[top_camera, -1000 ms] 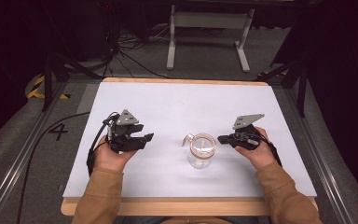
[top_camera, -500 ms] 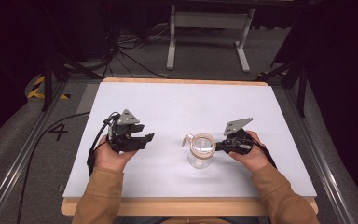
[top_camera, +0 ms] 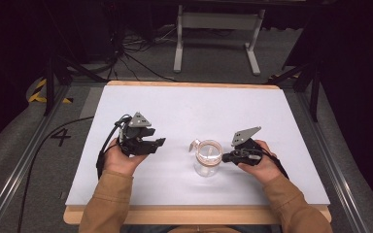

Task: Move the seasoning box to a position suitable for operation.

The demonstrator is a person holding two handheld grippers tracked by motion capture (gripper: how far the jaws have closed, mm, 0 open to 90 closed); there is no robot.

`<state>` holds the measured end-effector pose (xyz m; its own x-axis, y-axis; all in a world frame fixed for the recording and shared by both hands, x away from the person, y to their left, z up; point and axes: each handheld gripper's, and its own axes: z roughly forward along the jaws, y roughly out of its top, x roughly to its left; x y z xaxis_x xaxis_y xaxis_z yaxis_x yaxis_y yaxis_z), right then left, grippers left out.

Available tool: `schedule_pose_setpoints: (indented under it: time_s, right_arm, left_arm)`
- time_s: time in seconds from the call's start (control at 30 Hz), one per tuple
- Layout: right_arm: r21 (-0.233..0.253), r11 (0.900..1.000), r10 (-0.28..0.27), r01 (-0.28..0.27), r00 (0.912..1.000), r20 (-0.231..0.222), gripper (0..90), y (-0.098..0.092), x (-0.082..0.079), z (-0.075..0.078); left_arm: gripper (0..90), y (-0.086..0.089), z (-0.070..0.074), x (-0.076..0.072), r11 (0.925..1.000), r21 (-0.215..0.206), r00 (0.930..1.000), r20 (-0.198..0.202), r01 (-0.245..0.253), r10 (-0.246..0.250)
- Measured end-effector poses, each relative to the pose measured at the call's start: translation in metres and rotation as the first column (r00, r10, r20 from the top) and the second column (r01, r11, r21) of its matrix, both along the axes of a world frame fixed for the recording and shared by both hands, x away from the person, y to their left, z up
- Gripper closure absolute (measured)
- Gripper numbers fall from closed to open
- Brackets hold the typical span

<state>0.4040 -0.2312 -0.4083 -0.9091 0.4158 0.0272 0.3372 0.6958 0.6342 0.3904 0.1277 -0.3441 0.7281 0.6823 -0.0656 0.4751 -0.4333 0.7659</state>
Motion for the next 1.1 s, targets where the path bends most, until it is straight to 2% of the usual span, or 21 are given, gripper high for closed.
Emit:
schedule_pose_setpoints:
  time_s: [0.2, 0.3, 0.37, 0.4, 0.47, 0.57, 0.63, 0.77, 0.9, 0.97, 1.0, 1.03, 1.1]
  right_arm:
    - [-0.009, 0.999, 0.031, -0.031, 0.9995, -0.005, 89.9, 0.008, -0.008, -0.001]
    - [-0.019, 0.998, 0.052, -0.053, 0.9986, -0.008, 89.9, 0.014, -0.012, -0.002]
    - [-0.026, 0.998, 0.059, -0.059, 0.9982, -0.007, 90.0, 0.017, -0.014, -0.003]
    - [-0.025, 0.998, 0.059, -0.059, 0.9983, -0.005, 89.9, 0.016, -0.013, -0.003]
    - [-0.008, 0.999, 0.053, -0.054, 0.9985, -0.011, 90.0, 0.013, -0.013, -0.001]
    - [0.002, 0.999, 0.043, -0.043, 0.999, -0.009, 89.9, 0.008, -0.012, 0.001]
    - [0.022, 1.0, 0.017, -0.017, 0.9998, -0.005, 89.9, -0.002, -0.011, 0.004]
    - [0.033, 0.999, -0.007, 0.007, 1.0, 0.002, 89.9, -0.011, -0.012, 0.007]
    - [0.048, 0.998, -0.038, 0.038, 0.9993, 0.005, 89.9, -0.021, -0.014, 0.009]
    - [0.046, 0.998, -0.039, 0.039, 0.9992, 0.005, 89.8, -0.023, -0.015, 0.008]
    - [0.046, 0.998, -0.039, 0.039, 0.9992, 0.005, 89.8, -0.023, -0.015, 0.008]
    - [0.041, 0.998, -0.043, 0.043, 0.9991, 0.004, 89.8, -0.023, -0.016, 0.007]
    - [0.041, 0.998, -0.044, 0.044, 0.999, 0.004, 89.8, -0.024, -0.016, 0.007]
  left_arm:
    - [49.1, -0.004, -0.001, 0.004, 0.9998, 0.01, 0.9998, 0.006, 0.017, -0.017]
    - [50.2, -0.007, -0.003, 0.006, 0.9994, 0.014, 0.9994, -0.013, 0.032, -0.032]
    - [54.4, -0.009, -0.005, 0.007, 0.9988, 0.021, 0.9987, -0.024, 0.044, -0.044]
    - [57.2, -0.011, -0.007, 0.007, 0.9979, 0.023, 0.9975, -0.037, 0.06, -0.059]
    - [68.8, -0.014, -0.011, 0.009, 0.9953, 0.02, 0.9929, -0.074, 0.095, -0.093]
    - [78.6, -0.021, -0.017, 0.011, 0.992, 0.042, 0.9901, -0.08, 0.119, -0.115]
    - [82.4, -0.03, -0.025, 0.014, 0.9864, 0.055, 0.9852, -0.083, 0.155, -0.15]
    - [85.9, -0.046, -0.039, 0.02, 0.9777, 0.098, 0.9804, -0.086, 0.185, -0.177]
    - [84.7, -0.057, -0.046, 0.026, 0.9739, 0.098, 0.975, -0.109, 0.205, -0.194]
    - [84.6, -0.063, -0.048, 0.028, 0.97, 0.097, 0.9694, -0.126, 0.223, -0.21]
    - [84.7, -0.063, -0.048, 0.028, 0.97, 0.097, 0.9694, -0.126, 0.223, -0.21]
    - [84.7, -0.069, -0.05, 0.029, 0.9652, 0.107, 0.9656, -0.132, 0.238, -0.224]
    - [84.7, -0.071, -0.051, 0.029, 0.9642, 0.113, 0.9654, -0.133, 0.24, -0.225]
